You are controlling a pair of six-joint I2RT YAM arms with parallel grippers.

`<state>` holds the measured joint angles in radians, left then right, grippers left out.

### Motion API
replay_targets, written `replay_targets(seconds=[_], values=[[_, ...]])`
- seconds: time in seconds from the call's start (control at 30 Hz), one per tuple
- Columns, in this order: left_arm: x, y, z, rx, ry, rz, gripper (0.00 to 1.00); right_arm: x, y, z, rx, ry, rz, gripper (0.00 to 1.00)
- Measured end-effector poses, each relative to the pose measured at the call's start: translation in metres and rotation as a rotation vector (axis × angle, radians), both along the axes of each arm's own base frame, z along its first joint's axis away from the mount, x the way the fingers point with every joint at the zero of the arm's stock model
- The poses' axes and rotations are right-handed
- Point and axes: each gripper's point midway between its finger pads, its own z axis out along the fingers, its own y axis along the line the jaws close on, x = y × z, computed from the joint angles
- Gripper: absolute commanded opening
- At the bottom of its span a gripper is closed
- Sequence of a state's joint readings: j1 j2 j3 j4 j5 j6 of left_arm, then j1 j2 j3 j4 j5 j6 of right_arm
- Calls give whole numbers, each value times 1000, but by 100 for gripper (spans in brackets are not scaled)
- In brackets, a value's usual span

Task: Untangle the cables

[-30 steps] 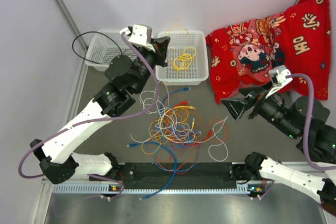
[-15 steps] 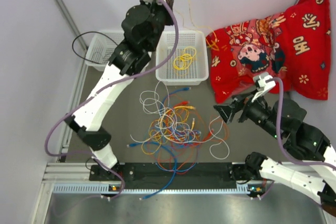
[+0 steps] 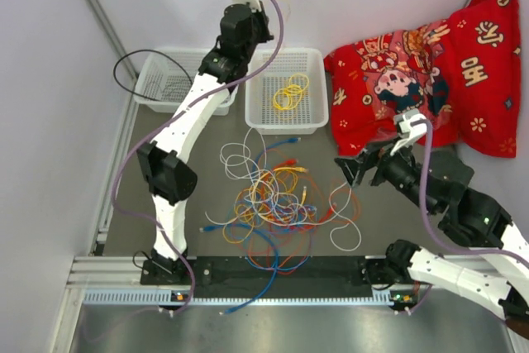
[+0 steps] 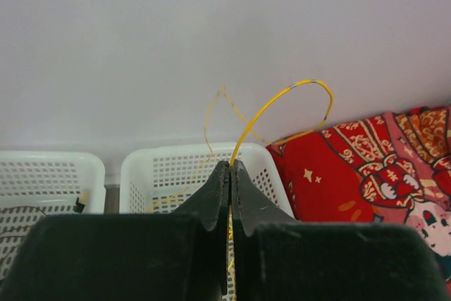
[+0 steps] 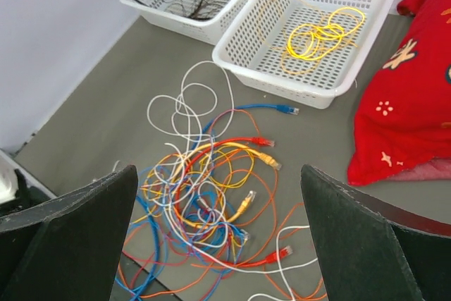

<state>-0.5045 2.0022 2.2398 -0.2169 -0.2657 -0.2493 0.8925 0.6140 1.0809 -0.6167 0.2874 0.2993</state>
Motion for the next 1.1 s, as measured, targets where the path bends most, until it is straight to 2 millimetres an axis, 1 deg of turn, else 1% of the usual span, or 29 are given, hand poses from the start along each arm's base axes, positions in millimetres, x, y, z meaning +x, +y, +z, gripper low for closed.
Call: replay_targets(seconds=[0.1, 0.17, 0.23, 0.27, 0.3, 0.33, 0.37, 0.4, 0.47, 0.5, 0.57, 0.63, 0.7, 0.73, 0.8, 0.87, 0.9, 0.97, 1.0, 1.03, 1.1], values=[[20, -6, -33, -13, 49, -17, 0, 7, 4, -6, -46, 1, -6, 98], [32, -11, -62, -15, 92, -27, 0, 12, 6, -11, -81, 3, -15, 98], [39, -15, -93, -7, 146, -37, 0, 17, 7, -15, -105, -1, -23, 98], [41, -18, -104, -4, 165, -41, 1, 18, 8, -16, -109, -2, -24, 98], [43, -20, -121, 0, 194, -47, 36, 19, 9, -18, -114, -4, -25, 98], [44, -22, -134, 6, 219, -50, 57, 20, 9, -20, -120, -5, -27, 98], [45, -23, -145, 15, 240, -52, 70, 21, 9, -23, -131, -1, -28, 98], [45, -24, -153, 21, 255, -55, 99, 22, 9, -25, -136, -1, -30, 98], [44, -23, -167, 28, 289, -48, 99, 22, 9, -25, -142, -7, -32, 98], [43, -23, -169, 19, 296, -44, 99, 23, 9, -24, -142, -10, -34, 98], [40, -20, -171, 16, 295, -35, 99, 24, 9, -23, -143, -18, -34, 98], [31, -14, -170, 21, 302, -22, 99, 24, 9, -24, -149, -21, -34, 99], [19, -7, -161, 21, 296, -13, 99, 24, 8, -27, -151, -19, -37, 99], [11, -3, -150, 16, 284, -6, 99, 25, 9, -29, -148, -19, -39, 99], [-9, 6, -126, 2, 249, 9, 99, 27, 10, -41, -153, -1, -48, 99], [-40, 13, -99, -16, 201, 18, 99, 29, 11, -59, -162, 23, -60, 99], [-59, 15, -86, -26, 177, 17, 99, 30, 12, -71, -176, 41, -62, 99], [-101, 12, -71, -38, 143, -4, 99, 28, 14, -92, -201, 81, -52, 98], [-119, 11, -67, -43, 133, -17, 99, 27, 18, -105, -218, 109, -34, 97], [-145, 6, -70, -39, 137, -46, 99, 23, 22, -118, -235, 144, -7, 97], [-180, 0, -82, -31, 158, -88, 99, 18, 31, -132, -249, 194, 38, 96]])
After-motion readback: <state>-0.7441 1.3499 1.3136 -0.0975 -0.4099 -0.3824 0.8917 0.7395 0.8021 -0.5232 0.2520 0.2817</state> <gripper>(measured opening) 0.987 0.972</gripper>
